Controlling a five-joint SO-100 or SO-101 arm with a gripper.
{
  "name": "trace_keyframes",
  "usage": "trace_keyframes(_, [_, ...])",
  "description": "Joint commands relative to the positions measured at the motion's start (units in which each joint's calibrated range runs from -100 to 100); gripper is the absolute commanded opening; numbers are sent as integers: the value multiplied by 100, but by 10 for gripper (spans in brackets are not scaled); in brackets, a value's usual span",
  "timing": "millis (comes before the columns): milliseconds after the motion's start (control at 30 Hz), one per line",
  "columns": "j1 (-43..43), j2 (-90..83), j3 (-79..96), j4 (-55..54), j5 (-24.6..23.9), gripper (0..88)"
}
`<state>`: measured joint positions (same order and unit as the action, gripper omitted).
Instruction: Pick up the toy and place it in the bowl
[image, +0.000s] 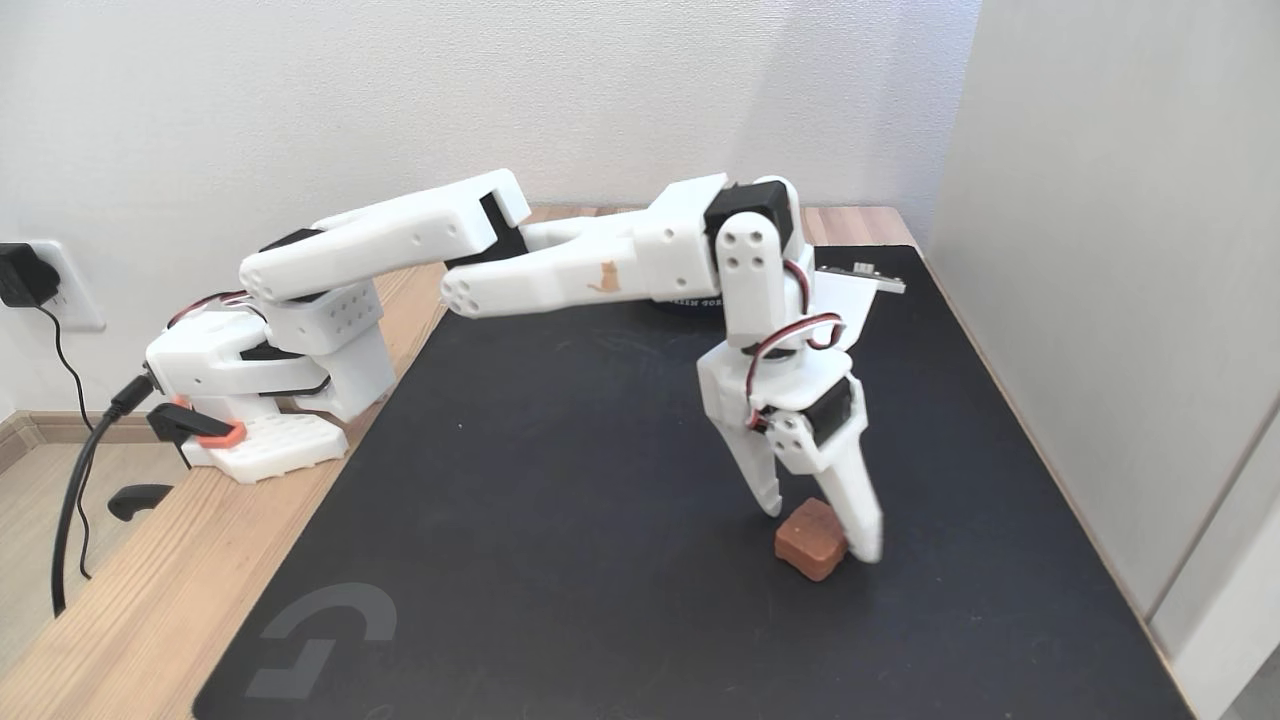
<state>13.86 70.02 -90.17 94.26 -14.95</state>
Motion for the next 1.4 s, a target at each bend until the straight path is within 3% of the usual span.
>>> trace_keyframes(0, [24, 38, 54, 91, 8, 154])
trace_keyframes(333, [24, 55, 72, 91, 29, 71])
trace_keyframes(633, [-127, -54, 18, -86, 34, 57])
trace_keyframes(900, [-1039, -1396, 72, -713, 34, 40])
trace_keyframes(1233, [-2201, -3447, 108, -628, -29, 39])
trace_keyframes(1367, [-2486, -4197, 1271, -908, -102, 39])
